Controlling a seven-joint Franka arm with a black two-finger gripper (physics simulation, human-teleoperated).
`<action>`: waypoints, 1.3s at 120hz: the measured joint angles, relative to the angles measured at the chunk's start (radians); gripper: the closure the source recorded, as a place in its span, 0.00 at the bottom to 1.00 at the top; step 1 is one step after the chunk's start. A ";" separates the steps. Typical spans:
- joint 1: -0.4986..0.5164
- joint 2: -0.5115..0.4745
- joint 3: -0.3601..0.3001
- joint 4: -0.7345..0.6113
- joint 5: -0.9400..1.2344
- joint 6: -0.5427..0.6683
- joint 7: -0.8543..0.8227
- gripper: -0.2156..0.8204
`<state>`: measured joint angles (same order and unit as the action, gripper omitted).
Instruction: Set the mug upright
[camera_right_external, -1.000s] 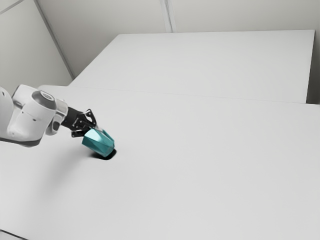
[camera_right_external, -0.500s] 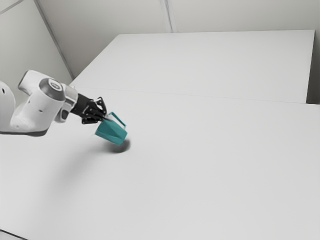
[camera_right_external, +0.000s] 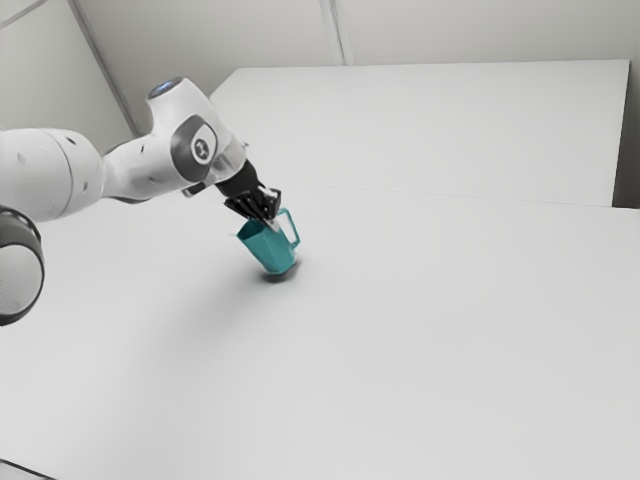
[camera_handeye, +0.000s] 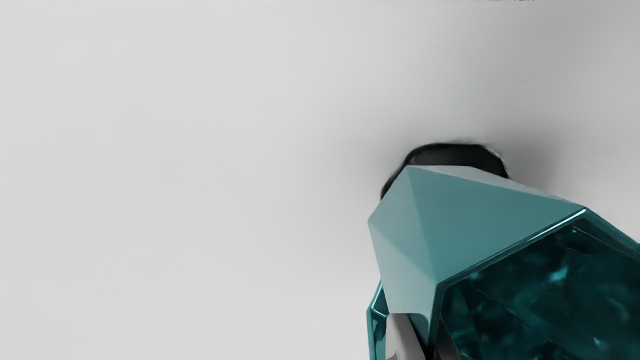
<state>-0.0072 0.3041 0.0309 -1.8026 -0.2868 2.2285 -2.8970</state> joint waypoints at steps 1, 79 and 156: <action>-0.004 0.002 0.000 0.001 0.006 -0.002 0.000 0.97; -0.068 0.040 0.001 0.047 0.211 -0.131 0.000 0.50; -0.056 -0.271 0.030 0.142 0.313 -0.434 0.000 0.22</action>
<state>-0.0633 0.0331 0.0611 -1.6605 0.0266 1.7947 -2.8973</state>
